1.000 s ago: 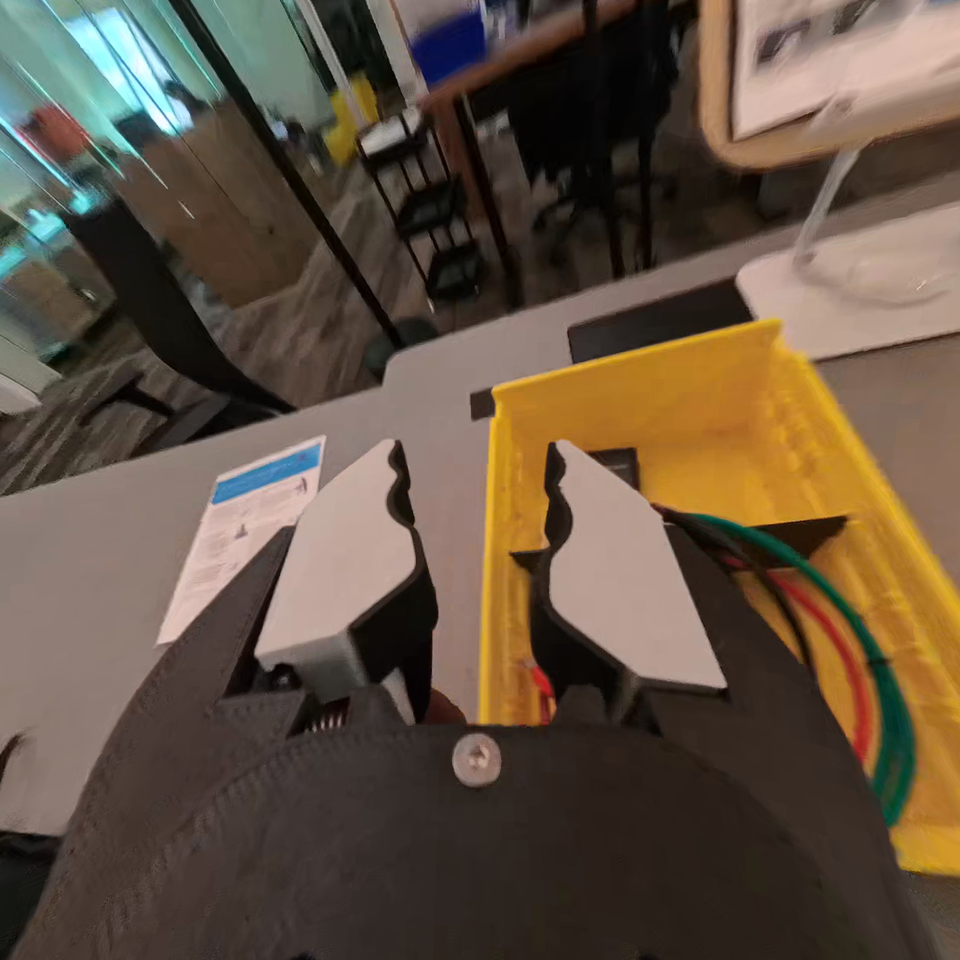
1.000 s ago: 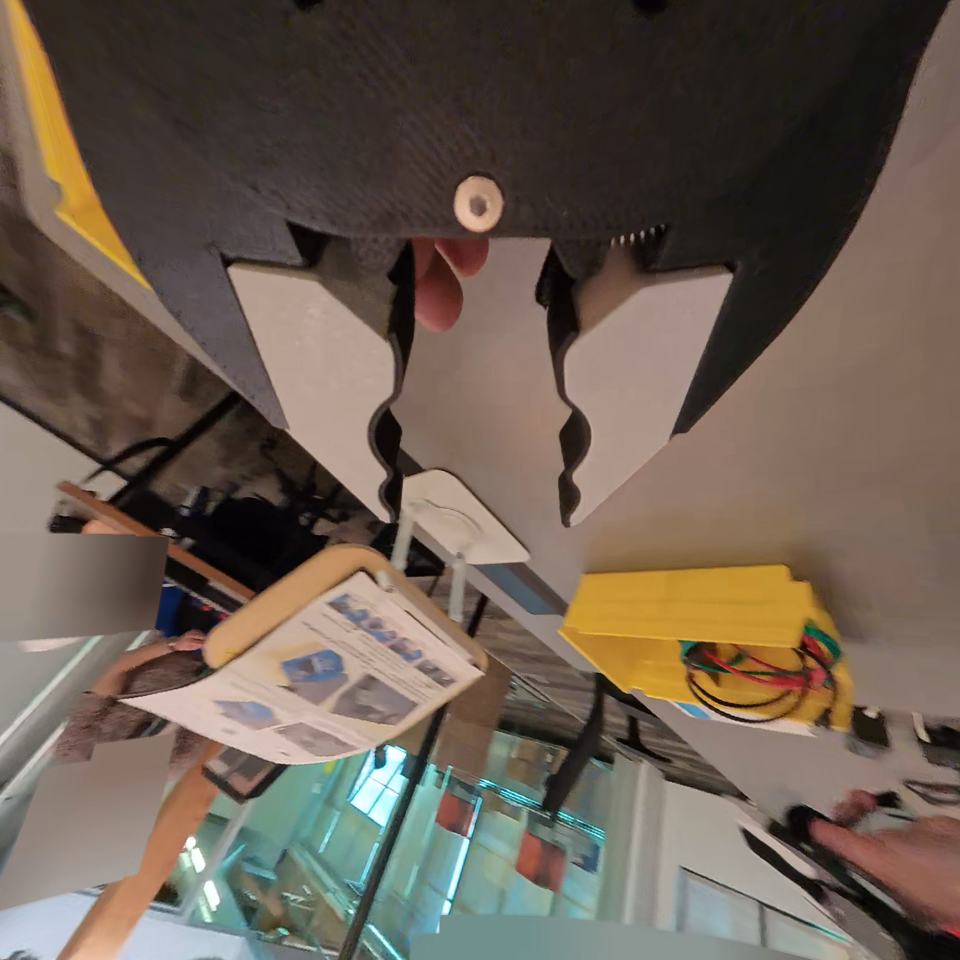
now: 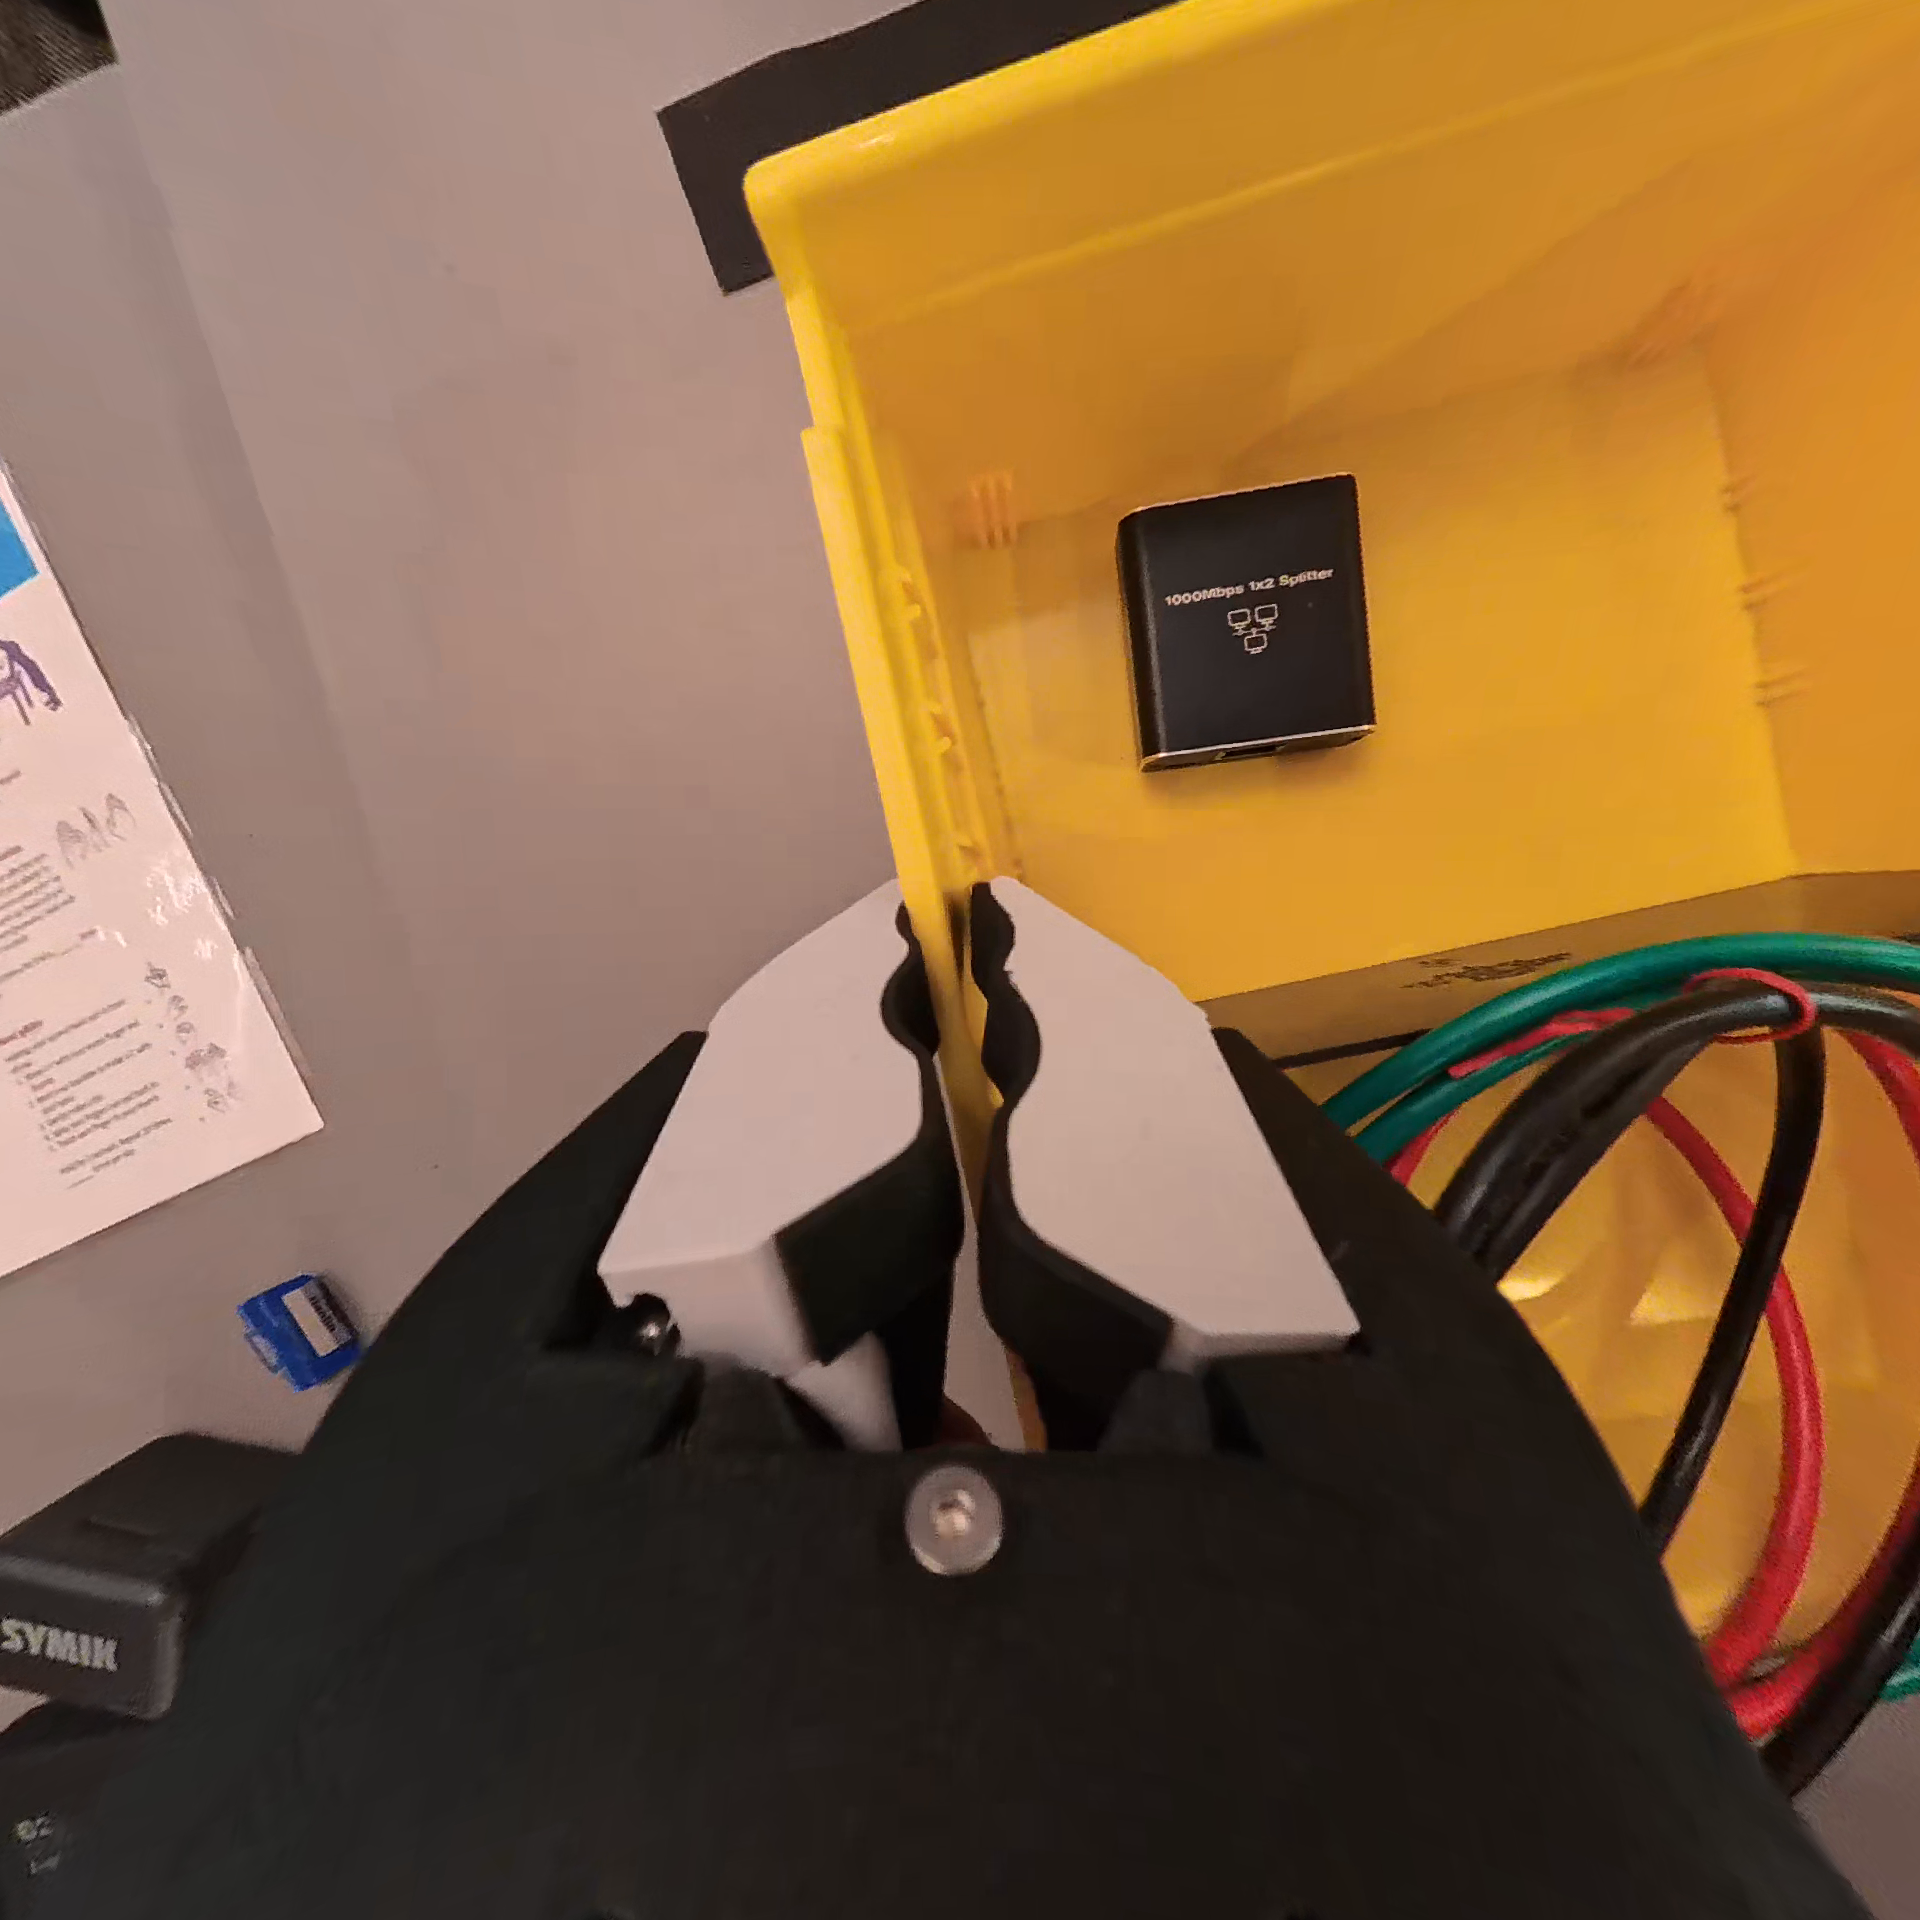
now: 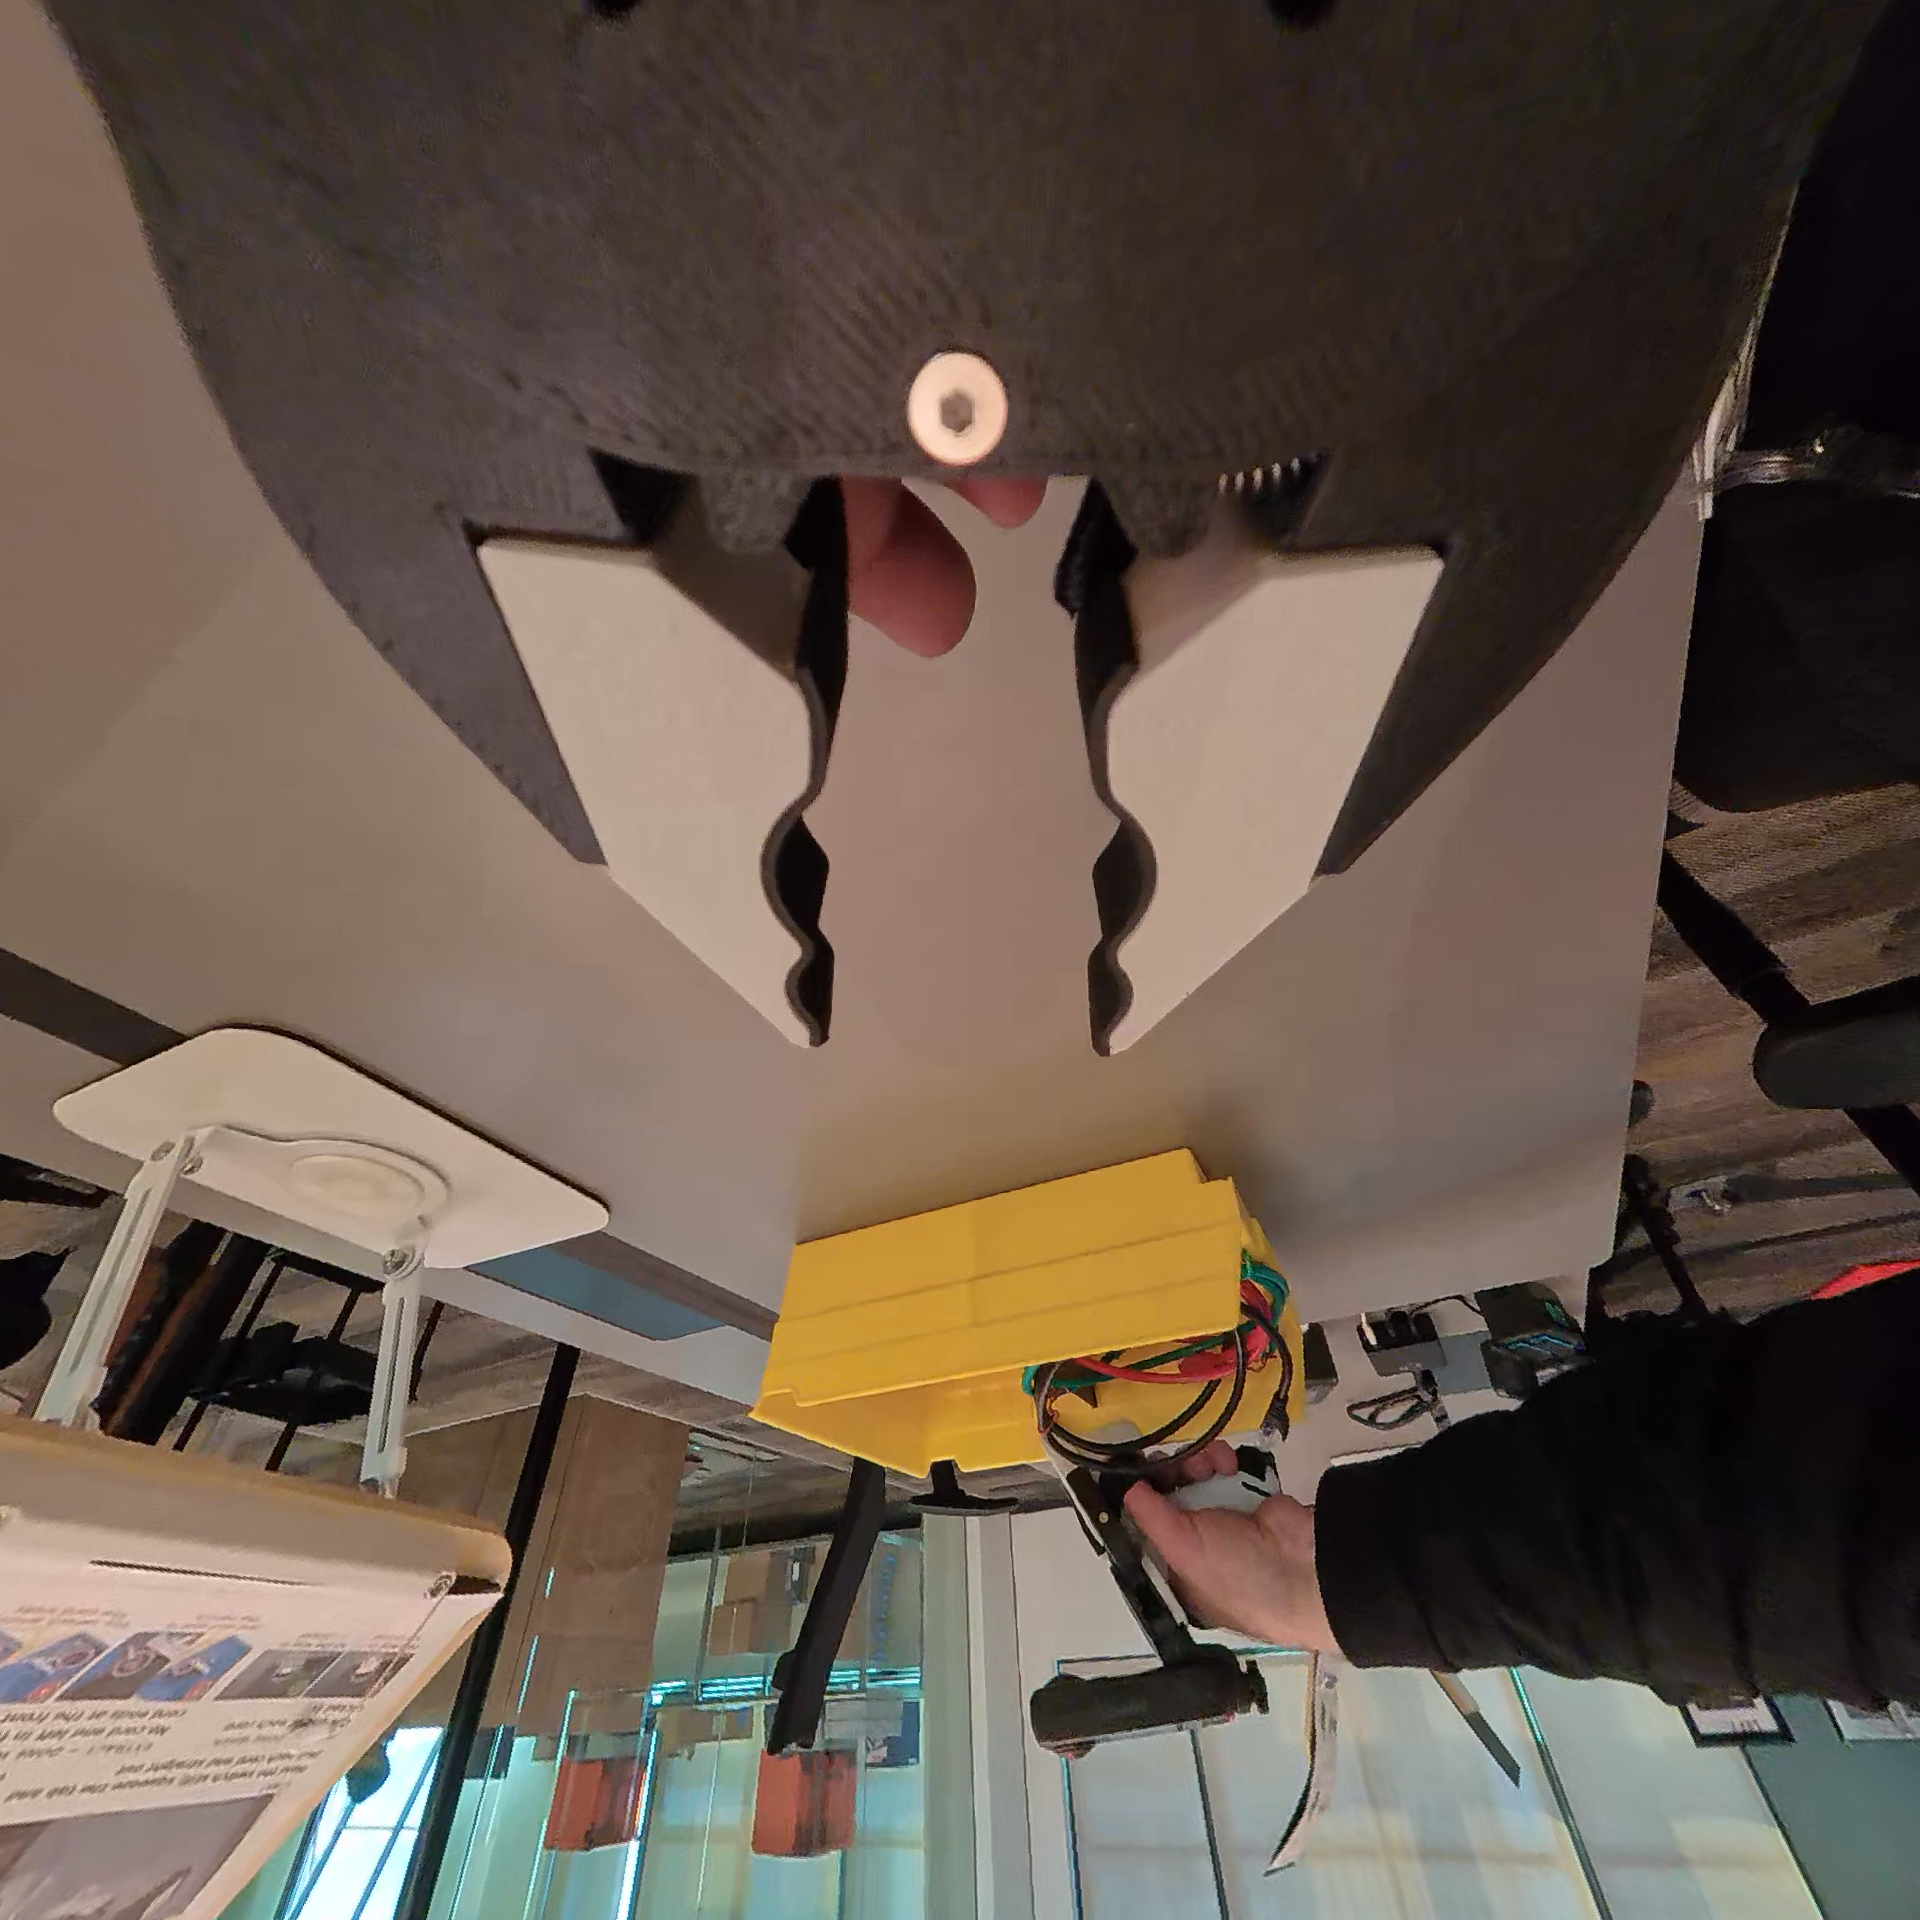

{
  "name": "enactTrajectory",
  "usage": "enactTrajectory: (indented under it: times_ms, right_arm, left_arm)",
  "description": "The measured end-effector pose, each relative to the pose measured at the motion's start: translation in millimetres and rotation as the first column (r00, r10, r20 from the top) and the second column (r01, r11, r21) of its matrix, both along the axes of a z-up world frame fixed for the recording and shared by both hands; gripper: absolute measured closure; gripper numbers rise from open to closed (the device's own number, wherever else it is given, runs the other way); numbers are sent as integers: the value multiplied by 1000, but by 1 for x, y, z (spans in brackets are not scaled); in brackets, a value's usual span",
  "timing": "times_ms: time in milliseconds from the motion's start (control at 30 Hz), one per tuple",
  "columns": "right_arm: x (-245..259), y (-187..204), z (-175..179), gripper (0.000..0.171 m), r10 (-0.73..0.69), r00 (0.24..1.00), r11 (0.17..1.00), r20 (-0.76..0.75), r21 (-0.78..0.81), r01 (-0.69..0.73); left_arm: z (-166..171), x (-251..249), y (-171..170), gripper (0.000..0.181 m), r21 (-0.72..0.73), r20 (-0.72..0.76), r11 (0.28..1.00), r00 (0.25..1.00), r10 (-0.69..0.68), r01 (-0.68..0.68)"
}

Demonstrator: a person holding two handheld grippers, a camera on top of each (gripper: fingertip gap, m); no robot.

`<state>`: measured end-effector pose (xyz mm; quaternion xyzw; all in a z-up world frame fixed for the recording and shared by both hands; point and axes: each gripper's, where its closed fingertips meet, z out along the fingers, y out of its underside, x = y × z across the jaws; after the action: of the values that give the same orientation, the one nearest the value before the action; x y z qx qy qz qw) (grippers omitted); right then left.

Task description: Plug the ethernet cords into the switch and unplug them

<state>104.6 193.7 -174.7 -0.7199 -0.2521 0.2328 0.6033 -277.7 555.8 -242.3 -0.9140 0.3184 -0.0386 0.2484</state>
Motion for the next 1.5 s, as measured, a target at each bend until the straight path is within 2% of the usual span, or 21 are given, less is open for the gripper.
enactTrajectory:
  times_ms: [67, 133, 200, 267, 333, 467, 667, 833, 1033, 1100, 1300, 1500]
  right_arm:
    - [0, 0, 1, 122, -2, 1000, 1000, -6, 5, 2]
    - [0, -1, 0, 122, -6, 1000, 1000, -1, 7, 6]
    - [1, -1, -2, 122, -9, 1000, 1000, 4, 7, 9]
    - [2, 0, -5, 122, -9, 1000, 1000, 2, 1, 9]
    - [1, 1, -7, 122, -3, 1000, 1000, -3, -2, 2]
    - [-1, 0, -10, 122, 12, 1000, 1000, 13, 3, -12]
    - [3, -5, -10, 125, 11, 1000, 1000, 20, 16, -12]
    - [2, -6, -10, 125, 26, 1000, 999, 11, 20, -26]
    - [2, -7, -11, 127, 37, 999, 999, 10, 23, -37]
    - [4, -7, -10, 128, 36, 999, 999, 5, 26, -37]
    - [7, -6, -9, 129, 35, 999, 999, -5, 30, -35]
    - [7, -7, -8, 130, 37, 999, 999, 2, 39, -37]
  left_arm:
    - [0, -1, 1, 177, -5, -15, 1000, 1000, 6, -6]
    - [16, -11, 14, 153, 116, -106, 993, 994, 40, -28]
    - [49, -3, 22, 130, 233, -92, 972, 994, 59, -36]
    - [80, 21, 20, 120, 304, -67, 953, 998, 17, 4]
    - [86, 53, 9, 119, 254, -85, 962, 993, -83, 103]
    - [52, 94, 1, 118, 66, -204, 971, 956, -211, 229]
    - [-13, 90, 14, 105, -196, -365, 971, 909, -201, 136]
    - [-37, 82, 24, 105, -274, -469, 959, 860, -200, 74]
    - [-62, 85, 23, 112, -350, -456, 936, 867, -202, 33]
    - [-66, 88, 23, 124, -358, -430, 933, 881, -196, 33]
    - [-63, 89, 25, 126, -335, -426, 941, 882, -200, 52]
    - [-38, 101, 21, 127, -276, -370, 956, 906, -204, 103]
